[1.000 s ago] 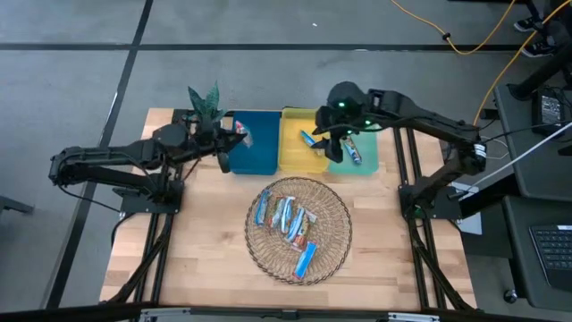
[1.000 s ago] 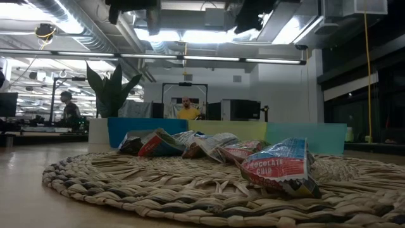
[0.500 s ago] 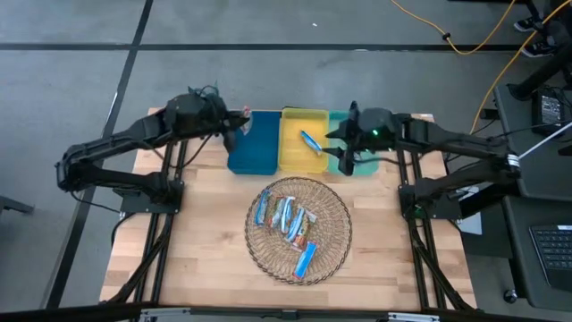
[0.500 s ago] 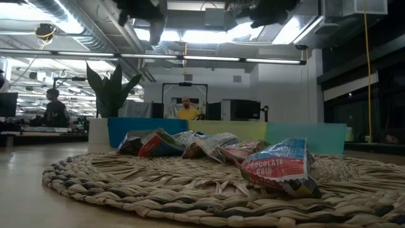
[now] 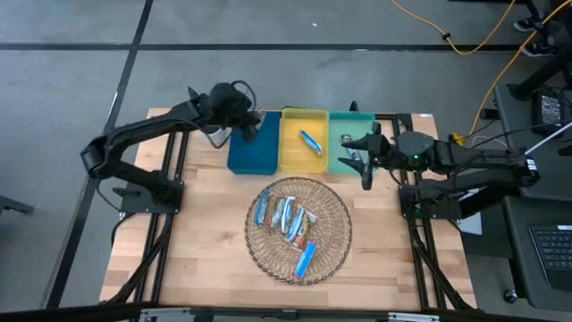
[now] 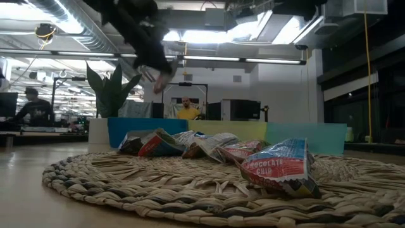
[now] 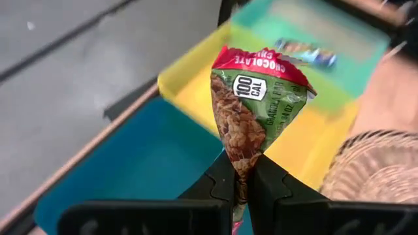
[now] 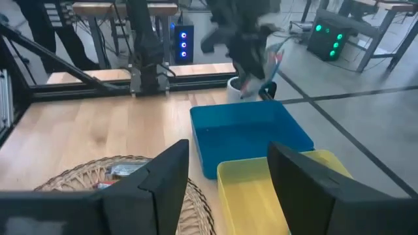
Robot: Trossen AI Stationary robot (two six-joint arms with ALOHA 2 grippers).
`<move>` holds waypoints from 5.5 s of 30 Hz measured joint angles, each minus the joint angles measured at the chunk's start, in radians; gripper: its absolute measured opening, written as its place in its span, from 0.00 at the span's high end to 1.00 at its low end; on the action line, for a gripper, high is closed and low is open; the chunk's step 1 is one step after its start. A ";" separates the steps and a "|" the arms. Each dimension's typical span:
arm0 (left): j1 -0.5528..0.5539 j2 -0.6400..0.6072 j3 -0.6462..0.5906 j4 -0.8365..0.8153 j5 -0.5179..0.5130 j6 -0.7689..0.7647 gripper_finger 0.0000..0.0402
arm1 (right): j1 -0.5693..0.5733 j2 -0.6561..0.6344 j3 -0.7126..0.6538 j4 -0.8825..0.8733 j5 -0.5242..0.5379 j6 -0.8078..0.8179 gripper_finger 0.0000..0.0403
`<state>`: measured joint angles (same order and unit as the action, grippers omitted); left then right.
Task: Pick and place Granola Bars by type
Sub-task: Put the red granola bar into the blue bin, then put the blue granola bar into the light blue bin
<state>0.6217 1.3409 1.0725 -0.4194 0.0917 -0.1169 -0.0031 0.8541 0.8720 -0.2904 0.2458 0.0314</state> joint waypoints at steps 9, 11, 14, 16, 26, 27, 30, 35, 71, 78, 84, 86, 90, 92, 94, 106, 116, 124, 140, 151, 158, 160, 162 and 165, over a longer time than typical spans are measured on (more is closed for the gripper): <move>0.011 0.203 0.000 -0.001 0.019 -0.020 0.97 | 0.000 -0.028 -0.025 0.013 0.000 -0.012 0.48; 0.011 0.237 0.000 0.000 0.020 -0.029 0.97 | 0.000 -0.028 -0.025 0.014 0.000 -0.028 0.48; 0.011 0.283 0.000 0.001 0.031 -0.048 0.97 | 0.000 -0.028 -0.025 0.014 -0.001 -0.045 0.48; 0.011 0.311 0.000 -0.001 0.046 -0.059 0.97 | 0.000 -0.028 -0.025 0.014 -0.002 -0.061 0.48; 0.008 0.399 0.000 -0.004 0.061 -0.097 0.94 | 0.000 -0.028 -0.025 0.014 -0.003 -0.070 0.48; 0.008 0.402 0.000 -0.005 0.060 -0.098 0.94 | 0.000 -0.028 -0.025 0.014 -0.003 -0.070 0.48; 0.008 0.413 0.000 -0.005 0.060 -0.098 0.93 | 0.000 -0.028 -0.025 0.013 -0.003 -0.069 0.48; 0.008 0.428 0.000 -0.015 0.060 -0.098 0.91 | 0.000 -0.028 -0.025 0.013 -0.003 -0.069 0.48; -0.302 -0.128 0.002 -0.211 -0.084 -0.198 0.56 | 0.000 -0.027 -0.024 0.008 0.040 0.017 0.48; -0.451 -0.189 0.002 -0.296 -0.097 -0.255 0.56 | 0.000 -0.027 -0.024 0.008 0.023 0.016 0.48; -0.580 -0.205 -0.005 -0.315 -0.112 -0.267 0.57 | 0.000 -0.027 -0.024 0.008 0.023 0.016 0.48; -0.625 -0.205 -0.005 -0.330 -0.139 -0.277 0.57 | 0.000 -0.027 -0.024 0.008 0.023 0.016 0.48; -0.705 -0.205 -0.030 -0.337 -0.211 -0.309 0.57 | 0.000 -0.027 -0.024 0.008 0.020 0.017 0.48; -0.736 -0.205 -0.043 -0.349 -0.246 -0.340 0.57 | 0.000 -0.027 -0.024 0.008 0.019 0.021 0.48; -0.761 -0.205 -0.064 -0.342 -0.266 -0.382 0.57 | 0.000 -0.027 -0.024 0.008 0.014 0.018 0.48; -0.805 -0.203 -0.215 -0.209 -0.302 -0.680 0.56 | 0.000 -0.027 -0.024 -0.046 0.013 0.013 0.48; -0.812 -0.089 -0.260 0.012 -0.295 -0.767 0.56 | 0.000 -0.027 -0.024 -0.051 0.014 0.013 0.48; -0.809 0.107 -0.260 0.206 -0.232 -0.847 0.56 | 0.000 -0.027 -0.024 -0.044 0.013 0.006 0.48; -0.800 0.308 -0.258 0.238 -0.307 -1.016 0.61 | 0.000 -0.027 -0.024 -0.045 0.013 -0.018 0.48; -0.790 0.259 -0.258 0.294 -0.227 -1.004 0.72 | 0.000 -0.027 -0.024 -0.054 0.014 -0.043 0.48; -0.789 0.174 -0.258 0.231 -0.235 -0.984 0.73 | 0.000 -0.027 -0.024 -0.054 0.014 -0.043 0.48; -0.788 0.169 -0.258 0.203 -0.224 -0.987 0.72 | 0.000 -0.027 -0.024 -0.054 0.014 -0.043 0.48; -0.787 0.168 -0.258 0.159 -0.202 -0.996 0.70 | 0.000 -0.026 -0.024 -0.053 0.014 -0.043 0.48; -0.787 0.171 -0.258 0.100 -0.202 -0.998 0.67 | 0.000 -0.022 -0.024 -0.053 0.015 -0.043 0.48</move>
<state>-0.1654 1.5123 0.8143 -0.3197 -0.1104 -1.1152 -0.0036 0.8318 0.8481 -0.3431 0.2604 -0.0112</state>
